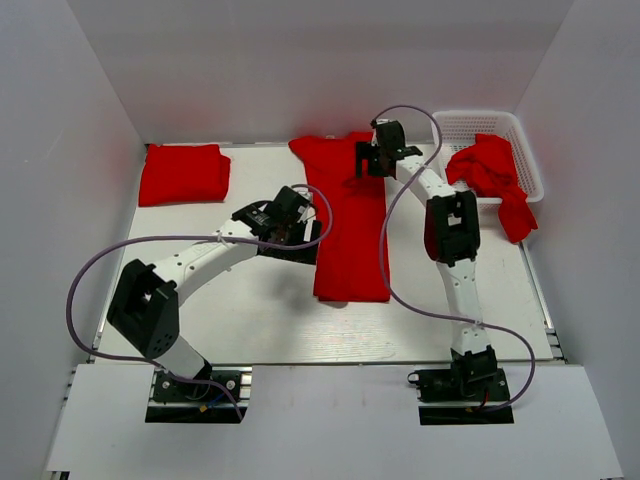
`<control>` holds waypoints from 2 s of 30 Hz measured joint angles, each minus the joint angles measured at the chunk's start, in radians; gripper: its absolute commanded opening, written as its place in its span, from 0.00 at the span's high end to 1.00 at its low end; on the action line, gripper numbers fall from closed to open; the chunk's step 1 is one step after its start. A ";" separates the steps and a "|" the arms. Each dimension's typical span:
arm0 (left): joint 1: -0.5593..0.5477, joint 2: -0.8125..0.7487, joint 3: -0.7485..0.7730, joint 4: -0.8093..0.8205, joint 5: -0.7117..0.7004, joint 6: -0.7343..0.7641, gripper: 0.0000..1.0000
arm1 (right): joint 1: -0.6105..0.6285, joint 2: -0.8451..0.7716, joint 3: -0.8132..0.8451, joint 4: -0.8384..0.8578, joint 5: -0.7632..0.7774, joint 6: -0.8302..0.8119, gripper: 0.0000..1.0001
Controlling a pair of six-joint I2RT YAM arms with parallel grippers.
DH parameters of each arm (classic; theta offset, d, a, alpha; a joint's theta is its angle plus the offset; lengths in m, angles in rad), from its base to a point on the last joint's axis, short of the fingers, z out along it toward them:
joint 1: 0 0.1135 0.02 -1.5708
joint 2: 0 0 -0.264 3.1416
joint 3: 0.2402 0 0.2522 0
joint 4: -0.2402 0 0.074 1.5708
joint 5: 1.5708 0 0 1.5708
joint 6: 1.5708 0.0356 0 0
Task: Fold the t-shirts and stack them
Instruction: Rotate the tshirt 90 degrees
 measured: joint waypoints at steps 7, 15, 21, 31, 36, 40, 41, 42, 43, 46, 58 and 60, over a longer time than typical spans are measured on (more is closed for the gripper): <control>0.000 -0.060 -0.106 -0.076 -0.057 -0.106 0.00 | 0.031 -0.422 -0.441 0.030 -0.038 -0.071 0.10; 0.023 -0.255 -0.303 -0.230 -0.132 -0.319 0.00 | 0.290 -0.768 -0.654 -0.004 0.015 -0.165 0.10; 0.086 -0.321 -0.327 -0.259 -0.161 -0.422 0.00 | 0.441 -0.768 -0.775 -0.072 0.035 -0.101 0.10; 0.212 -0.296 -0.386 -0.230 -0.179 -0.455 0.00 | 0.678 -0.804 -0.903 -0.191 0.183 -0.017 0.10; 0.251 -0.375 -0.440 -0.231 -0.165 -0.454 0.00 | 0.788 -0.824 -0.937 -0.214 0.255 0.019 0.12; 0.277 -0.437 -0.446 -0.234 -0.171 -0.457 0.00 | 0.851 -0.821 -0.940 -0.204 0.316 0.042 0.14; 0.282 -0.449 -0.449 -0.239 -0.180 -0.462 0.00 | 0.858 -0.819 -0.940 -0.198 0.326 0.047 0.14; 0.288 -0.457 -0.450 -0.249 -0.188 -0.469 0.00 | 0.862 -0.814 -0.939 -0.192 0.336 0.053 0.14; 0.294 -0.462 -0.451 -0.260 -0.193 -0.475 0.00 | 0.864 -0.807 -0.938 -0.186 0.349 0.060 0.17; 0.315 -0.464 -0.451 -0.273 -0.204 -0.488 0.00 | 0.864 -0.775 -0.935 -0.178 0.375 0.083 0.18; 0.343 -0.502 -0.453 -0.275 -0.211 -0.485 0.00 | 0.858 -0.725 -0.935 -0.158 0.404 0.148 0.42; 0.345 -0.502 -0.454 -0.274 -0.209 -0.481 0.00 | 0.858 -0.713 -0.935 -0.156 0.405 0.154 0.44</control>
